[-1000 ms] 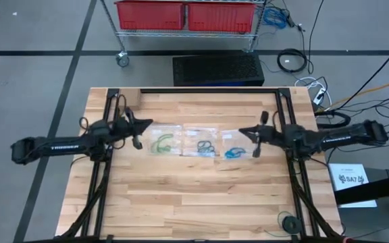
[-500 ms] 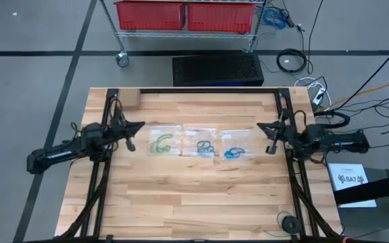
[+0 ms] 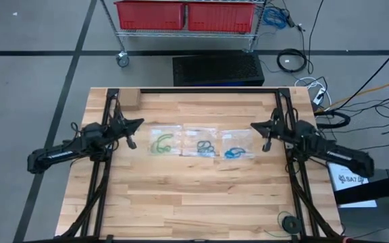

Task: Sort rubber bands
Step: Return to Home Position

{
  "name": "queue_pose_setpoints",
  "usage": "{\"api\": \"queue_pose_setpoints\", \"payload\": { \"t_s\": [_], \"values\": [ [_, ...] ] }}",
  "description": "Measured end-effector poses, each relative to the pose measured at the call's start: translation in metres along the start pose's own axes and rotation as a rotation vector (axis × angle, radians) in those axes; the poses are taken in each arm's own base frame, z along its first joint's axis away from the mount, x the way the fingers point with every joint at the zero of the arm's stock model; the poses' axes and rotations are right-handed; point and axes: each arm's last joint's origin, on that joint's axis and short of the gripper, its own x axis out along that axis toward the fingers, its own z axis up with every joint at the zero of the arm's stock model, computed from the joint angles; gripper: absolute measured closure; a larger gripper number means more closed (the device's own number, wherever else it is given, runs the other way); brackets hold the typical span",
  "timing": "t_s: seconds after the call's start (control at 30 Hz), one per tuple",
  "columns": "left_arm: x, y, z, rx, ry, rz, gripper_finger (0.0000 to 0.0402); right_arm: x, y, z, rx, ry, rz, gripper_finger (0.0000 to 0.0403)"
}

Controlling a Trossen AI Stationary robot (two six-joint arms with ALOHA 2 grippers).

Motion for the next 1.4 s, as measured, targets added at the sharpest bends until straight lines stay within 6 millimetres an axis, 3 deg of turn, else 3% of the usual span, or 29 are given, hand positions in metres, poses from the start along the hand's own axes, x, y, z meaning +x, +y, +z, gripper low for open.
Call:
{"api": "queue_pose_setpoints", "payload": {
  "t_s": [0.4, 0.57, 1.4],
  "values": [
    [0.0003, 0.0008, -0.0058, 0.007, 0.064, 0.044, 0.0398, -0.0003, -0.0043, -0.0042, -0.013, 0.048, -0.080, 0.0403],
    [0.0003, 0.0008, -0.0058, 0.007, 0.064, 0.043, 0.0398, -0.0003, -0.0043, -0.0039, 0.065, 0.042, -0.083, 0.0403],
    [0.0003, 0.0006, -0.0061, 0.006, 0.066, 0.040, 0.0398, -0.0004, -0.0045, -0.0035, 0.068, 0.040, -0.086, 0.0403]
  ]
}}
